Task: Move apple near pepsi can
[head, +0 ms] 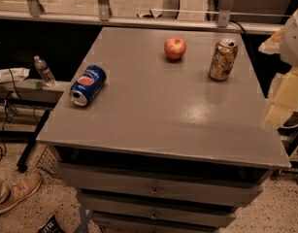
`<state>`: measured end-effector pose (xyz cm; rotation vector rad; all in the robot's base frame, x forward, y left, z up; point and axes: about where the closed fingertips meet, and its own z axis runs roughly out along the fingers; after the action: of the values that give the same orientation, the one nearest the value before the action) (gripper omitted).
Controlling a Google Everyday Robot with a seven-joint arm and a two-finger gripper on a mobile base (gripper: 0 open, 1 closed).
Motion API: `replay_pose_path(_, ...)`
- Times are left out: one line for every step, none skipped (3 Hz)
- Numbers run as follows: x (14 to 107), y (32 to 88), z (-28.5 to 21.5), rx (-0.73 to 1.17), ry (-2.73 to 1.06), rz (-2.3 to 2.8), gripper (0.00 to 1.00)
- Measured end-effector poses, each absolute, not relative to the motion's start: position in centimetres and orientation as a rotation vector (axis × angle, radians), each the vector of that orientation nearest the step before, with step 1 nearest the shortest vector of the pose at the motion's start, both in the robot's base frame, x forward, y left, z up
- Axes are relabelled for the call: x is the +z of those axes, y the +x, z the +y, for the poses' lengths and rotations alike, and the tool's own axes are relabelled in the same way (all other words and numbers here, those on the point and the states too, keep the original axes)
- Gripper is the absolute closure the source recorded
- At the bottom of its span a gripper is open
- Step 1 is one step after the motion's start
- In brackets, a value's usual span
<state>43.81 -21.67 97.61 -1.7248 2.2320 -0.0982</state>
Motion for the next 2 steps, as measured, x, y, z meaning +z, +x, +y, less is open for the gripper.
replay_pose_path(97.7, 44.1, -21.7, -0.097, -1.718, 2.228, 0.0)
replay_pose_path(98.7, 47.3, -22.8, -0.074, -1.63, 2.173, 0.0)
